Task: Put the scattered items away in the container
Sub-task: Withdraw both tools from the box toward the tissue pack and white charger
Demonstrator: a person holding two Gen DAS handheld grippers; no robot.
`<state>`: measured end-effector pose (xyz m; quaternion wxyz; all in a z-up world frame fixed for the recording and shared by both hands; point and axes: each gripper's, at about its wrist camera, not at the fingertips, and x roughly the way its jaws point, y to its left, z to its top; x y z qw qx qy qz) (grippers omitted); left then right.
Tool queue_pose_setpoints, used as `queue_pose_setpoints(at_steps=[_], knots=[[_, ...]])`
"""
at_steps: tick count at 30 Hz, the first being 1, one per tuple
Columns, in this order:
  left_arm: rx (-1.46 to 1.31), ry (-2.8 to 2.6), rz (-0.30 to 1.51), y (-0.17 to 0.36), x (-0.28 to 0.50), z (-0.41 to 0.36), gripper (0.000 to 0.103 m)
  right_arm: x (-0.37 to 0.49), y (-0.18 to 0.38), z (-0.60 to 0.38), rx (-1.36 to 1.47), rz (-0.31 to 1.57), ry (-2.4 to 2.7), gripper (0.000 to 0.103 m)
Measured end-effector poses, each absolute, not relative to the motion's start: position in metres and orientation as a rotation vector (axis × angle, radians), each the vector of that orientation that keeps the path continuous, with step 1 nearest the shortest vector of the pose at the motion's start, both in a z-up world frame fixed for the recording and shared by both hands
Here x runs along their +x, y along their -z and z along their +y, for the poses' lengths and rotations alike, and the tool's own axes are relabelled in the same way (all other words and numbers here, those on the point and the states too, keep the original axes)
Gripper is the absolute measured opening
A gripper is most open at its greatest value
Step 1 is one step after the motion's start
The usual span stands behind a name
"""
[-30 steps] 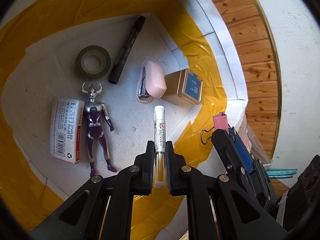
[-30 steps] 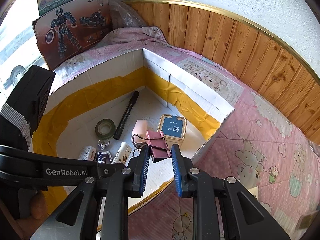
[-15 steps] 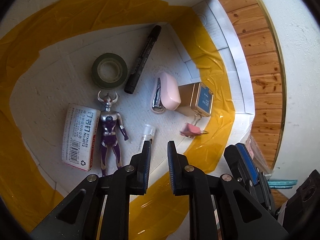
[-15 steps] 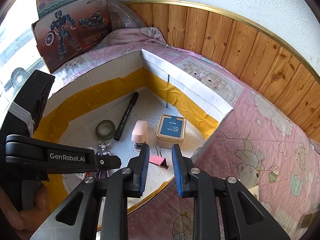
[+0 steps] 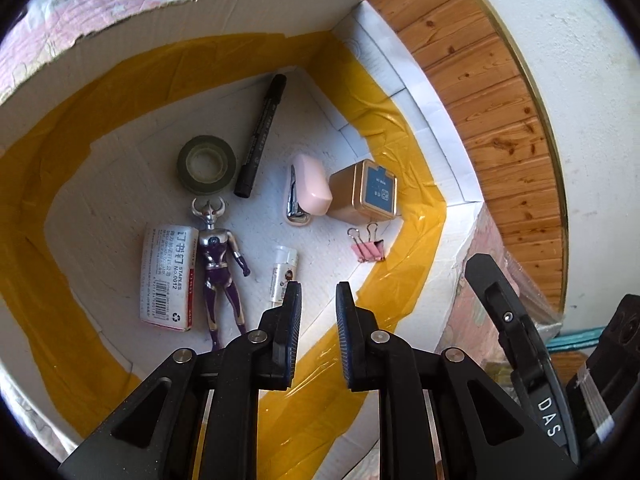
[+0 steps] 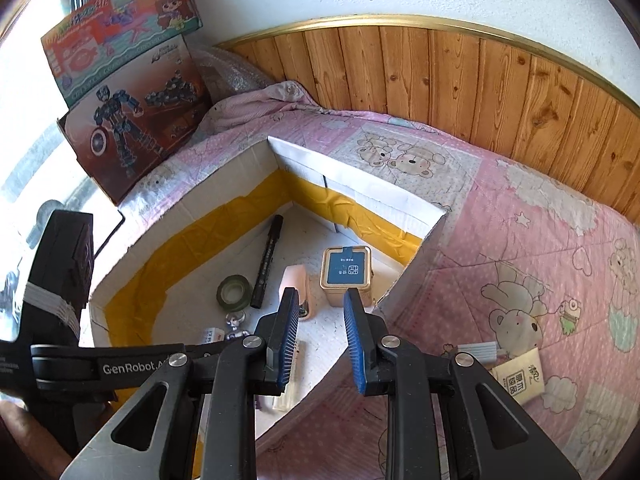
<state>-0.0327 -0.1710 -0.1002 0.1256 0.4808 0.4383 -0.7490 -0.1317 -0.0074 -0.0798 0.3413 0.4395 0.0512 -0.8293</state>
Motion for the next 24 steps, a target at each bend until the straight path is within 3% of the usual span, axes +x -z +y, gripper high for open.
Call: queue_pose_setpoints(at_steps=[13,24], knots=[[1.285,2.291,0.952,0.063,-0.017,-0.15,0.017,-0.107,0.057,-0.007,1.096,0.094,2.108,0.025],[1.232,2.311,0.875,0.052,-0.003,-0.14,0.017,-0.09,0.037,0.006,1.049,0.064,2.1,0.025]])
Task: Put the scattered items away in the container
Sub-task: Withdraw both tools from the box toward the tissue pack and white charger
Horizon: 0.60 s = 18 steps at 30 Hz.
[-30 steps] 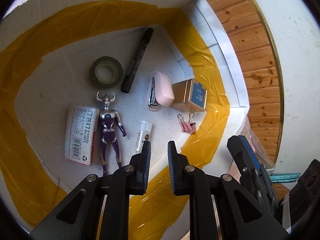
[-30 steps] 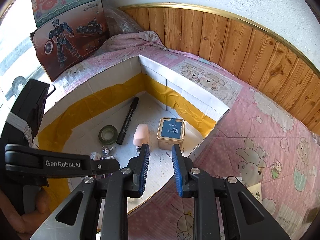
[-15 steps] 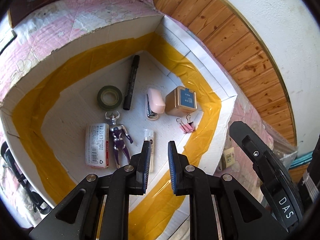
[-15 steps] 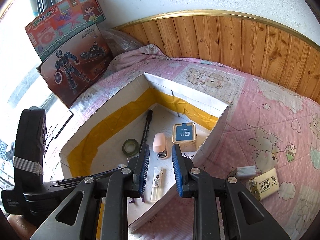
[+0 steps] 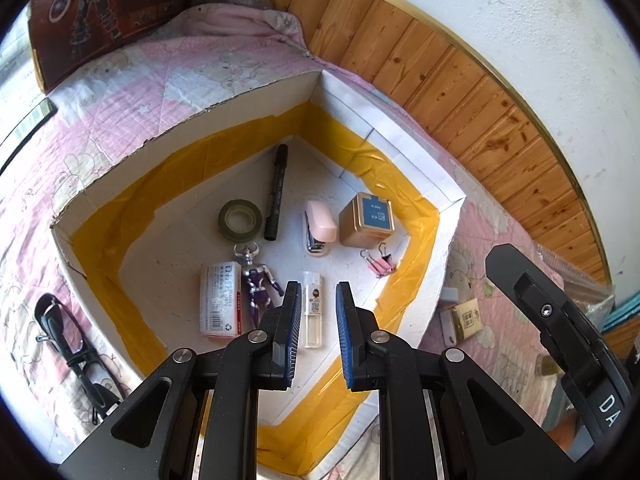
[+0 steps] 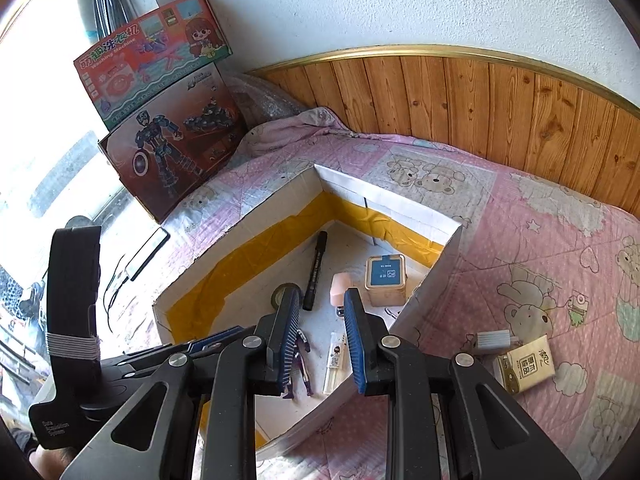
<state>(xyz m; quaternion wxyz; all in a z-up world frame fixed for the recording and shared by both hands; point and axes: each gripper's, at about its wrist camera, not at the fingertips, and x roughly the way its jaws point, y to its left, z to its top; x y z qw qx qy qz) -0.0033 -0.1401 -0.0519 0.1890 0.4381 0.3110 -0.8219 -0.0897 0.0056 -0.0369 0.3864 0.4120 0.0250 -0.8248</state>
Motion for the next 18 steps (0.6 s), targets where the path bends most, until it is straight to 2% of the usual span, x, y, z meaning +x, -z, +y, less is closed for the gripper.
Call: queue_pose_setpoints(at_steps=[4,12,14,18], knots=[[1.221,2.332,0.856,0.048,-0.001,-0.134,0.017,-0.086,0.03,0.016,1.041,0.027,2.084,0.025],[1.186,2.476,0.793,0.029,-0.006,-0.108,0.018,-0.101,0.012,0.08,1.037,-0.185,2.1,0.027],[1.221,2.545,0.769,0.028,-0.012,-0.096,0.021,-0.109,0.011,0.102,1.041,-0.196,2.16,0.03],[1.34,2.681,0.722,0.032,-0.026,-0.062,0.034,-0.127,0.026,0.141,1.1,-0.146,2.302,0.033]])
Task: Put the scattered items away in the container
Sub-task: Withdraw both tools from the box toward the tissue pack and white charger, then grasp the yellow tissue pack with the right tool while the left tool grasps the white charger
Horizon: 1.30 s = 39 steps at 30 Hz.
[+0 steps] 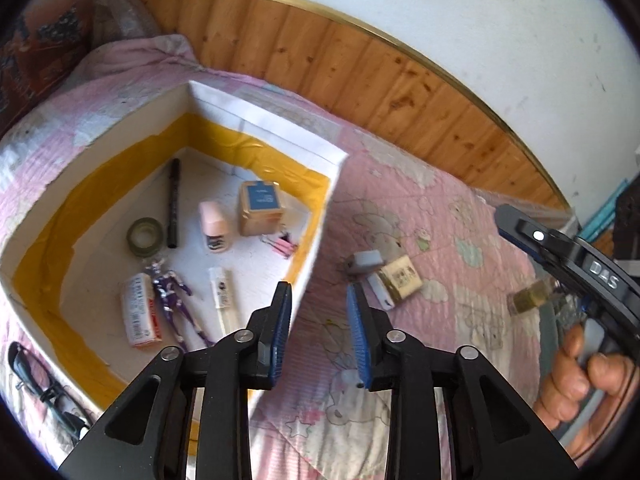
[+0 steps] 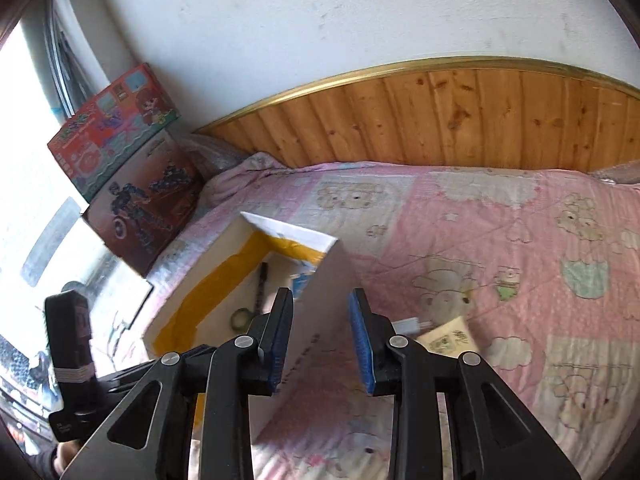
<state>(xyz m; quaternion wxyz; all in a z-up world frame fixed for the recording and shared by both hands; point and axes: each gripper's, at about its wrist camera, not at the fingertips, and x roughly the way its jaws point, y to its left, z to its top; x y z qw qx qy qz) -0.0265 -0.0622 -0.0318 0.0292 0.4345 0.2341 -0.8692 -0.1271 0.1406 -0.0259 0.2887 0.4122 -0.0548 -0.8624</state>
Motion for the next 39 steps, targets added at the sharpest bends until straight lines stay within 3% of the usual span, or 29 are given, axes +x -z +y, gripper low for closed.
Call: queue_pose_setpoints(at_steps=[3,6,11,15,21,22,23,27,31,35,39], knots=[[1.434,2.713,0.682,0.04,-0.04,-0.04,0.035,-0.141,0.053,0.155,1.203,-0.088,2.346,0.035],[1.486,2.735,0.654,0.046,-0.053,-0.027,0.036,-0.155,0.095,0.158,1.368,-0.073,2.313,0.048],[1.503,2.785,0.426,0.056,-0.077,-0.01,0.04,-0.175,0.167,0.172,1.645,-0.387,2.186,0.064],[1.543,2.808,0.226,0.075,-0.1,0.0,0.044,-0.191,0.203,0.193,1.72,-0.692,2.141,0.068],[1.621,2.813,0.234,0.102,-0.126,0.004,0.045,-0.212,0.212,0.187,1.693,-0.701,2.139,0.075],[1.626,2.82,0.236,0.104,-0.129,0.006,0.045,-0.214,0.21,0.183,1.686,-0.641,2.159,0.063],[1.631,2.823,0.235,0.105,-0.132,0.007,0.046,-0.215,0.209,0.179,1.692,-0.575,2.18,0.04],[1.653,2.812,0.226,0.114,-0.144,0.01,0.048,-0.219,0.205,0.178,1.658,-0.481,2.213,0.031],[1.651,2.789,0.211,0.118,-0.151,0.01,0.049,-0.22,0.188,0.179,1.617,-0.33,2.268,0.004],[1.654,2.769,0.178,0.125,-0.166,0.013,0.049,-0.223,0.18,0.191,1.611,-0.311,2.259,0.004],[1.695,2.728,0.179,0.145,-0.188,0.013,0.049,-0.223,0.185,0.196,1.631,-0.432,2.207,0.013]])
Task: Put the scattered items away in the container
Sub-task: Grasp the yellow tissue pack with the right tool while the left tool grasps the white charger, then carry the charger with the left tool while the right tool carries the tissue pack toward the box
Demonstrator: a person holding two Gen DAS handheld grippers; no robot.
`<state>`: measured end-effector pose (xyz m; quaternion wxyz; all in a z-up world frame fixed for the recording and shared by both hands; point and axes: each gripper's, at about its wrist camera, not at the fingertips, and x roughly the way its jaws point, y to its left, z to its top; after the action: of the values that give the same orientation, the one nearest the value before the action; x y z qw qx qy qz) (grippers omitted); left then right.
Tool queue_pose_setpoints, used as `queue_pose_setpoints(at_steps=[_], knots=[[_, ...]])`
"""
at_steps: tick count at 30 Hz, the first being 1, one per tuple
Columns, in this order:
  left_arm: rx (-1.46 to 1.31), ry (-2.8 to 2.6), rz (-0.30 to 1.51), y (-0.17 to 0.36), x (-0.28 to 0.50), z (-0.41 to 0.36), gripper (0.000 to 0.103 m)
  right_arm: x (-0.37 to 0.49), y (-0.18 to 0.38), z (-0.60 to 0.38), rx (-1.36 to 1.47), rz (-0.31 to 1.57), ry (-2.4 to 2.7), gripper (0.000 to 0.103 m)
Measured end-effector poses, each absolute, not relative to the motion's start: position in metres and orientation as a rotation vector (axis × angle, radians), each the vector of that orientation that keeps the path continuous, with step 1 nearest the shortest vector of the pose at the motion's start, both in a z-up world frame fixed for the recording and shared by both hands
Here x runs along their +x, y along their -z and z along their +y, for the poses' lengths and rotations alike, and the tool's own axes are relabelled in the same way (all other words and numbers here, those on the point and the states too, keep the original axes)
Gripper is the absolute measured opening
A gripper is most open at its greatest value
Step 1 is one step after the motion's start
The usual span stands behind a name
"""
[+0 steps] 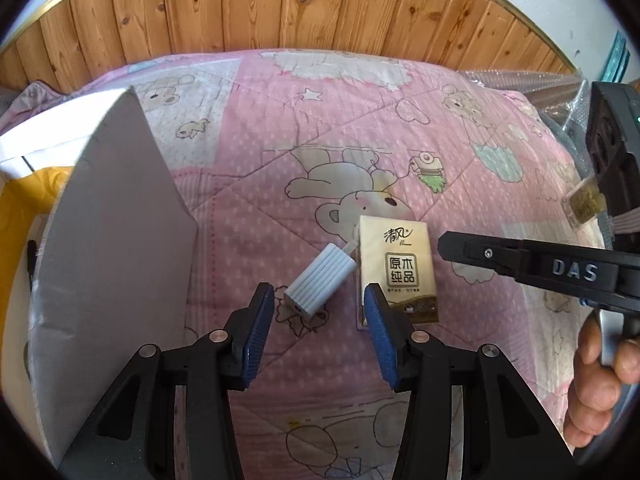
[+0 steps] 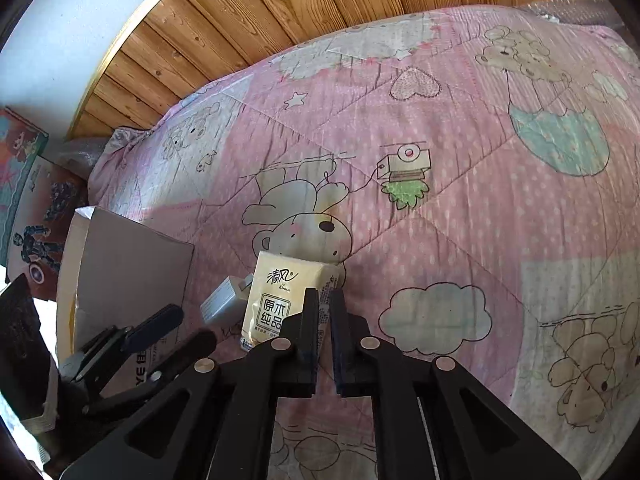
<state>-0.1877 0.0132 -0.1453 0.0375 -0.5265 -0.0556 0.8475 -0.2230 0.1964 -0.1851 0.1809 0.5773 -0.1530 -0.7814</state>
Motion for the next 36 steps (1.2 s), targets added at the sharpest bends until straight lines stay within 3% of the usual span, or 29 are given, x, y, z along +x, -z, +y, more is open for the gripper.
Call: queue_pose_setpoints(at_steps=[2,3,6,8,11,18,19,20,21,36], knots=[[-1.632,-2.596,-0.192,0.155,-0.194,0.012,0.049,-0.222,0.188,0.196,1.643,-0.46,2.194,0.028],[-1.628,-2.582,-0.222,0.159,-0.196,0.012,0.048,-0.222,0.19,0.194,1.65,-0.455,2.191,0.031],[-1.654,-2.565,-0.318,0.167,-0.198,0.006,0.024,-0.223,0.194,0.193,1.657,-0.474,2.189,0.05],[-1.664,-2.577,-0.348,0.166,-0.196,0.004,0.022,-0.224,0.196,0.192,1.645,-0.492,2.202,0.067],[-1.704,-2.592,-0.407,0.166,-0.185,0.0,0.022,-0.223,0.195,0.18,1.622,-0.439,2.227,0.076],[-1.772,-2.596,-0.444,0.159,-0.143,0.004,0.022,-0.214,0.205,0.146,1.616,-0.179,2.282,0.076],[-1.773,-2.589,-0.452,0.157,-0.136,0.005,0.022,-0.213,0.205,0.145,1.608,-0.15,2.296,0.072],[-1.771,-2.581,-0.462,0.154,-0.13,0.004,0.022,-0.212,0.205,0.145,1.609,-0.125,2.313,0.059],[-1.766,-2.575,-0.468,0.151,-0.124,0.004,0.022,-0.212,0.204,0.146,1.613,-0.103,2.329,0.054],[-1.562,-2.611,-0.459,0.087,-0.059,-0.004,0.022,-0.178,0.135,0.168,1.486,-0.269,2.362,0.049]])
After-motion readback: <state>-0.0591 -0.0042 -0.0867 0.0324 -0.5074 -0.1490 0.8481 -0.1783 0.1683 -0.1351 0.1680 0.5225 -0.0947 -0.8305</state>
